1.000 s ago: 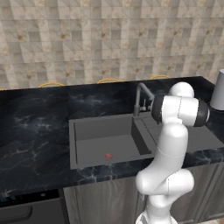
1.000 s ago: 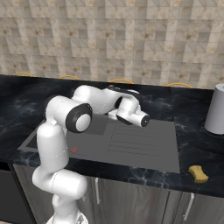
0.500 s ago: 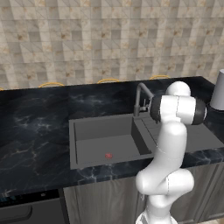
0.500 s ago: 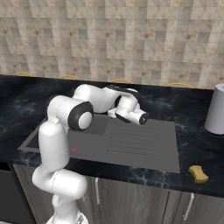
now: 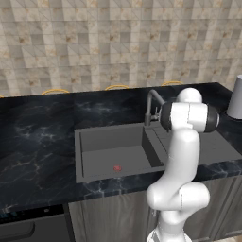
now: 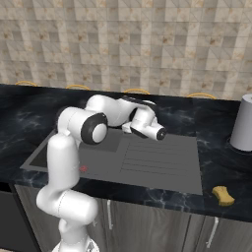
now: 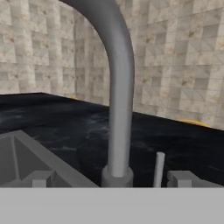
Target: Soak the sponge with water for a few seconds and then drop it inside the sink.
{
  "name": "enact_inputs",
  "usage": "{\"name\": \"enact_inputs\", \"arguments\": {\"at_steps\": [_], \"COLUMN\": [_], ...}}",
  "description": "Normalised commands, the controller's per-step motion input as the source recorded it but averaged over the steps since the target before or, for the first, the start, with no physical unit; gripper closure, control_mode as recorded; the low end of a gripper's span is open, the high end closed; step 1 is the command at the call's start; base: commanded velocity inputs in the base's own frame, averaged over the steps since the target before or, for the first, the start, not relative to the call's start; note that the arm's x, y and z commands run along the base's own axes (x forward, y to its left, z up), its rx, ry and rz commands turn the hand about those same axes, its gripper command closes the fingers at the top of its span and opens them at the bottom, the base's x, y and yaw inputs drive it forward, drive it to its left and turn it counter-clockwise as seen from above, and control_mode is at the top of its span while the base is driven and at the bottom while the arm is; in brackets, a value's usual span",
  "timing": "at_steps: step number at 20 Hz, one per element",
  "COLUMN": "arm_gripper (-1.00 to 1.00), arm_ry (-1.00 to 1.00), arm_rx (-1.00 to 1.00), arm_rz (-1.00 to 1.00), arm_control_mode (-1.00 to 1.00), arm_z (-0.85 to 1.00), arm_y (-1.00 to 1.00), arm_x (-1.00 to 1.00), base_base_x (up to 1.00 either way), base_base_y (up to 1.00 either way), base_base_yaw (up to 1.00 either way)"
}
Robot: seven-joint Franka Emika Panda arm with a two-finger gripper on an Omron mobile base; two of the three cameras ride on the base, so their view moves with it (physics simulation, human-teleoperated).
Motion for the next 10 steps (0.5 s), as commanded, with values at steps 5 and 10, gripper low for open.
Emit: {"name": "enact_inputs", "arguments": {"at_steps": [5, 10], "arm_gripper": [-1.0, -1.0], "arm_ry": [0.0, 0.0], "arm_rx": [0.0, 0.0], "arm_rz": [0.0, 0.0], "arm_control_mode": [-1.0, -1.0], "arm_z": [-0.04, 0.0], "arm_y": [0.0, 0.0], "arm_x": [0.25, 0.37], "base_base_x": [0.0, 0.0], "base_base_y": [0.0, 0.0], "base_base_yaw": [0.0, 0.0]}}
